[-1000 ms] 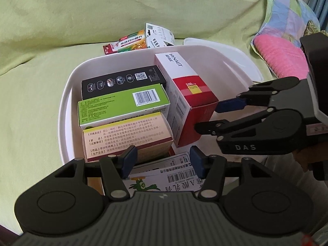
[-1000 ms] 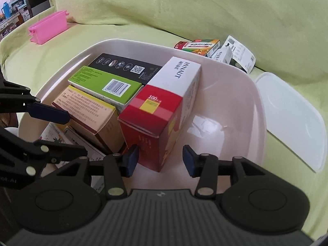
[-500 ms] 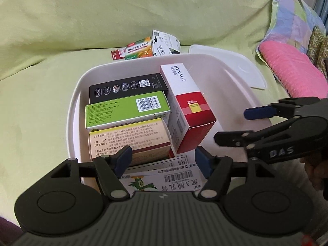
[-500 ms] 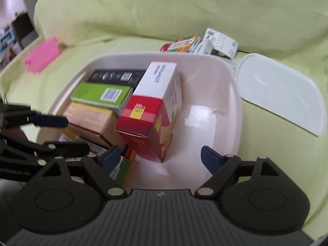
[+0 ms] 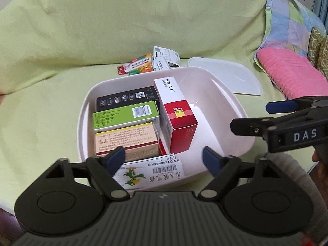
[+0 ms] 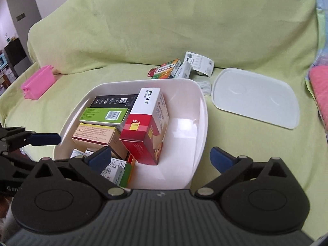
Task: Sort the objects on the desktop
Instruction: 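Withdraw the right gripper up from the bin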
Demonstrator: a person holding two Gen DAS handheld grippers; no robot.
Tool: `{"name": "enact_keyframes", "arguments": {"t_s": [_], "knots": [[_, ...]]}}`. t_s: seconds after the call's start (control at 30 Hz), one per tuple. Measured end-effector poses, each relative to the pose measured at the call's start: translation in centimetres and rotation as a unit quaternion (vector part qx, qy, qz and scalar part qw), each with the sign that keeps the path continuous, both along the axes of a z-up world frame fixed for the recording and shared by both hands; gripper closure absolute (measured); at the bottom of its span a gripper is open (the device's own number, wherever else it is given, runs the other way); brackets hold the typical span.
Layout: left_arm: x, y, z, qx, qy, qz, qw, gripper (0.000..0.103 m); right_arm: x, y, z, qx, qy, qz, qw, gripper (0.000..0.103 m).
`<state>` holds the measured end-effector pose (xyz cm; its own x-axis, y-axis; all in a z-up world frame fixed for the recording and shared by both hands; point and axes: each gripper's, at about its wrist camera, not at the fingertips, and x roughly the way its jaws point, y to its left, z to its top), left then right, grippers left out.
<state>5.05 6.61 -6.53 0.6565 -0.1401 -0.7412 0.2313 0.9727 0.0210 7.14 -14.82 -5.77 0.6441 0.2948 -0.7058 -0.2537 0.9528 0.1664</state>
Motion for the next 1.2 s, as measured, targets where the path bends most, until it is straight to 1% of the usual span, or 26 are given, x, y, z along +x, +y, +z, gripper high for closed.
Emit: {"name": "enact_keyframes", "arguments": {"t_s": [0.13, 0.33, 0.4, 0.53, 0.63, 0.7, 0.83, 0.93, 1.03, 1.2], "knots": [[-1.4, 0.2, 0.5, 0.006, -0.009, 0.015, 0.9998, 0.008, -1.1, 0.1, 0.8, 0.003, -0.004, -0.006, 1.0, 0.001], [-3.4, 0.3, 1.5, -0.017, -0.025, 0.018, 0.9994, 0.004, -3.3, 1.2, 1.8, -0.039, -0.03, -0.012, 0.999, 0.001], [-3.9, 0.2, 2.0, -0.016, -0.034, 0.018, 0.9991, 0.002, -4.0, 1.5, 2.4, -0.052, -0.044, -0.014, 0.998, 0.001], [-5.1, -0.2, 2.9, 0.008, -0.073, 0.033, 0.9968, 0.002, -4.5, 1.4, 3.4, -0.042, -0.071, -0.025, 0.996, 0.001], [-5.7, -0.3, 3.4, 0.027, -0.093, 0.042, 0.9944, 0.002, -4.6, 0.6, 3.8, -0.012, -0.079, -0.037, 0.996, 0.001], [-5.9, -0.2, 3.4, 0.028, -0.095, 0.04, 0.9943, 0.002, -4.7, 0.0, 3.7, 0.01, -0.078, -0.043, 0.996, 0.001], [-5.6, -0.2, 3.1, 0.015, -0.08, 0.043, 0.9958, 0.002, -4.7, -1.2, 3.5, 0.058, -0.064, -0.047, 0.995, 0.001], [-5.4, -0.1, 2.8, 0.015, -0.071, 0.046, 0.9964, 0.002, -4.3, -1.6, 3.1, 0.051, -0.042, -0.076, 0.995, 0.001], [-5.1, -0.1, 2.6, 0.014, -0.066, 0.044, 0.9968, 0.002, -4.0, -1.3, 2.6, 0.039, -0.029, -0.081, 0.996, 0.001], [-4.7, -0.1, 1.9, 0.01, -0.052, 0.043, 0.9977, 0.002, -3.6, -0.7, 1.5, 0.032, -0.006, -0.068, 0.997, 0.001]]}}
